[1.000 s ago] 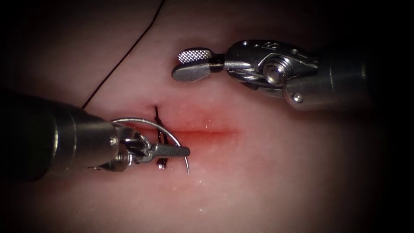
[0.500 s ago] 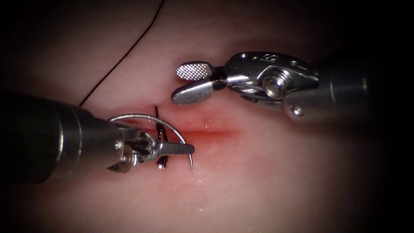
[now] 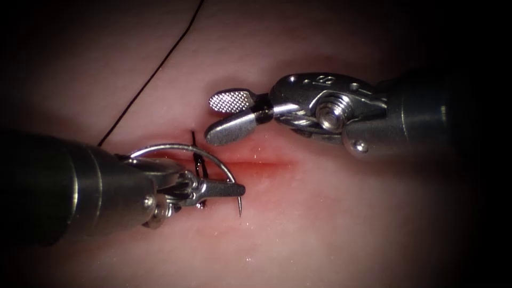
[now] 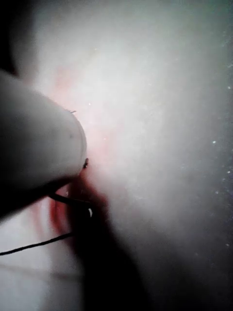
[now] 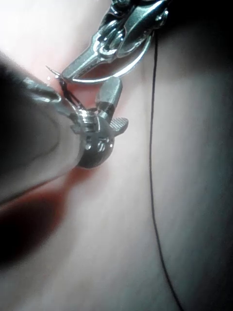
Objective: Wound Closure
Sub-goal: Pass the needle over to the right gripper from the left gripper
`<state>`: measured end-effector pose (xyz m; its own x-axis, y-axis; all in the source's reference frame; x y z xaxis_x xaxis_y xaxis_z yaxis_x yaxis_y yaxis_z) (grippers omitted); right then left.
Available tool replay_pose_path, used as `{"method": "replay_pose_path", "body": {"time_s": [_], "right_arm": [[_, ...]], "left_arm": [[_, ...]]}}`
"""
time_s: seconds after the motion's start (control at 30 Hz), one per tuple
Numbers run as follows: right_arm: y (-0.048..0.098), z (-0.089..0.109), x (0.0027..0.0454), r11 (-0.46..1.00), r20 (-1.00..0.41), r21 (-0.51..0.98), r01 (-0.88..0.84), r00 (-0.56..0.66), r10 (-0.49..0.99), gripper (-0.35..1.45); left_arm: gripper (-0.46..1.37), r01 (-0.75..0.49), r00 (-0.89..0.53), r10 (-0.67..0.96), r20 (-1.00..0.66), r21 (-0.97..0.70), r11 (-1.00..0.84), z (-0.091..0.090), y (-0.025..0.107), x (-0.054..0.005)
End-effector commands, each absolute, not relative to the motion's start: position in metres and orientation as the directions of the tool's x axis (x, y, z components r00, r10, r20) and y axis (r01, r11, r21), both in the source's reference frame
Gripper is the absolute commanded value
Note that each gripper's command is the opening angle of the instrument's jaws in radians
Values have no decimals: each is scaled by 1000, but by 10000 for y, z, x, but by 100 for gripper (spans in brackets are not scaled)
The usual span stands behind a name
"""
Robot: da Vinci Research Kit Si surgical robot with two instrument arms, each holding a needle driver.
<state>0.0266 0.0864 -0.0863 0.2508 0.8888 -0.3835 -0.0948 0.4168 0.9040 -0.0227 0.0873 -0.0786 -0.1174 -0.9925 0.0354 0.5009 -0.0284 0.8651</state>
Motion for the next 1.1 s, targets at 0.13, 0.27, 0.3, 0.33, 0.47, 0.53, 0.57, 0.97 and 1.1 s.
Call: {"method": "replay_pose_path", "body": {"time_s": [0.13,0.27,0.3,0.33,0.47,0.53,0.57,0.97,1.1], "right_arm": [[860,-865,270,411,-378,909,-73,272,885,64],[858,-866,274,412,-382,910,-54,280,881,65],[858,-866,274,412,-382,910,-52,280,880,65],[858,-866,275,412,-383,910,-51,281,880,65],[858,-866,275,412,-383,910,-51,281,880,62],[858,-866,275,412,-383,910,-51,281,880,60],[858,-866,275,412,-382,910,-52,284,879,58],[853,-864,277,418,-387,907,-42,307,870,46],[852,-865,279,419,-388,907,-38,308,869,41]], "left_arm": [[-35,514,-117,-992,42,857,-25,-785,872,-229],[-35,515,-119,-992,42,857,-25,-785,873,-230],[-35,515,-119,-992,42,857,-26,-785,873,-230],[-35,515,-119,-992,42,857,-26,-785,872,-230],[-35,516,-116,-992,47,856,-20,-786,872,-230],[-35,516,-116,-992,47,856,-20,-786,872,-230],[-35,516,-116,-992,47,856,-20,-786,872,-230],[-35,517,-121,-992,42,855,-26,-787,876,-233],[-35,518,-122,-992,42,855,-28,-786,877,-234]]}}
